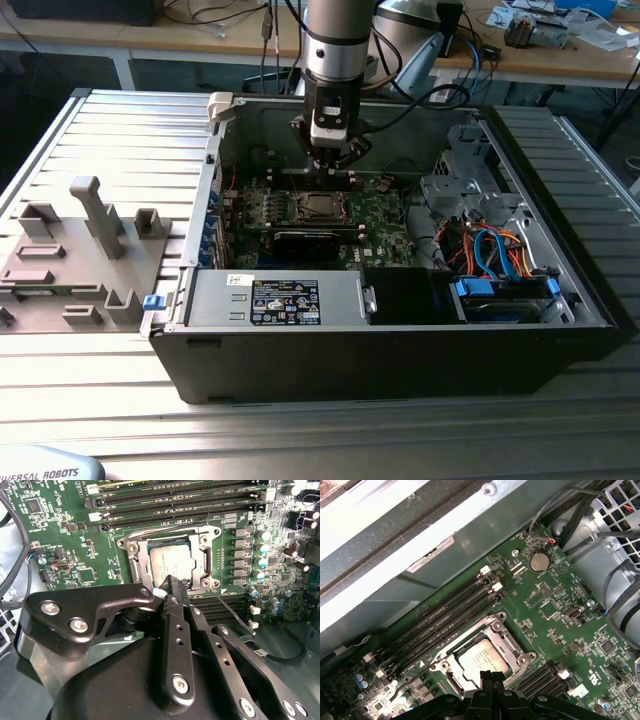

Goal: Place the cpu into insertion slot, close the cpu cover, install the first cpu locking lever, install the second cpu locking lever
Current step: 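Install the first cpu locking lever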

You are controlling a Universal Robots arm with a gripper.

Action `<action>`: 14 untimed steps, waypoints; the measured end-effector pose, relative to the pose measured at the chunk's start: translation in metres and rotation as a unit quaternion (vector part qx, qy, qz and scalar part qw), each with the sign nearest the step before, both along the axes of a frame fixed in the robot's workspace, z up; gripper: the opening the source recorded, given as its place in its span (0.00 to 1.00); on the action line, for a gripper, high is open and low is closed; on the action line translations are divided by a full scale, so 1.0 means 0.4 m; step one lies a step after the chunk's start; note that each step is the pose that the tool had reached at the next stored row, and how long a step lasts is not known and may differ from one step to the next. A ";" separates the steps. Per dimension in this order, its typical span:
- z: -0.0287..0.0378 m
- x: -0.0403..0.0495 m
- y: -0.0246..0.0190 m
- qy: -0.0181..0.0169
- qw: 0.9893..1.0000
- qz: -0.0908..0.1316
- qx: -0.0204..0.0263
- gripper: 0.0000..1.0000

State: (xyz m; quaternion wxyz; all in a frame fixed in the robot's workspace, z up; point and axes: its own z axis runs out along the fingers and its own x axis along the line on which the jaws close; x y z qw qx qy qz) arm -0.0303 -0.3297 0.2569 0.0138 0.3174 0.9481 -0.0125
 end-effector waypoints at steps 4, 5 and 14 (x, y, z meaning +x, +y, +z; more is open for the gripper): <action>0.000 0.000 0.000 0.000 1.000 0.002 0.000 0.11; 0.000 0.000 0.000 0.000 1.000 0.003 0.000 0.11; 0.000 0.000 0.000 0.000 1.000 0.009 0.000 0.11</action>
